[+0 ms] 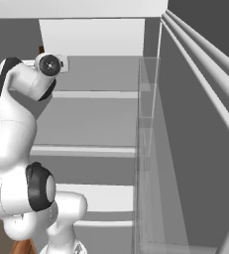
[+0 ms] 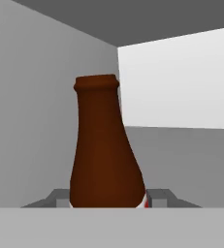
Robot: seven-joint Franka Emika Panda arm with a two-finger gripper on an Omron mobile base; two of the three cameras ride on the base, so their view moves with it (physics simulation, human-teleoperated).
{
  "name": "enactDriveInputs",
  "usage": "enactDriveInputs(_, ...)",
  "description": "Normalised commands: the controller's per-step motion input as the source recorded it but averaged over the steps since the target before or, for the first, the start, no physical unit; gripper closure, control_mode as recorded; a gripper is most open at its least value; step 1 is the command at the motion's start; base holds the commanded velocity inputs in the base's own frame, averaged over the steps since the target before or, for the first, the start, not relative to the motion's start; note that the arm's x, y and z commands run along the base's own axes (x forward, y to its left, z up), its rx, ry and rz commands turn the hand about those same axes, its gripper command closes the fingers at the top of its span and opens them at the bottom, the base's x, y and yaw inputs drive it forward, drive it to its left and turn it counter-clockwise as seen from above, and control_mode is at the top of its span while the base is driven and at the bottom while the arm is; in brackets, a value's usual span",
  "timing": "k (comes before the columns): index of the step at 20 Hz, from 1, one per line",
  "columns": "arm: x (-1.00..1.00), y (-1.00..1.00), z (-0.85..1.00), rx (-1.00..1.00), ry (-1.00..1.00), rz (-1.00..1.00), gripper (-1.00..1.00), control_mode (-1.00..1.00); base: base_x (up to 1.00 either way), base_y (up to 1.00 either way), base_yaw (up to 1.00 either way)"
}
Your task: Open the fridge, grab two sodas, and place both sodas inside the bowl with ice on the dining counter.
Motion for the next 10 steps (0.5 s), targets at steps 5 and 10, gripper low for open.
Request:
enactDriveInputs(5, -0.44, -0.11, 0.05, 0.10, -0.11, 0.02, 1.00, -1.00, 0.00, 0.00, 0.00)
enactDriveInputs(10, -0.59, 0.00, 0.67, -0.01, -0.01, 0.01, 1.00, -1.00, 0.00, 0.00, 0.00)
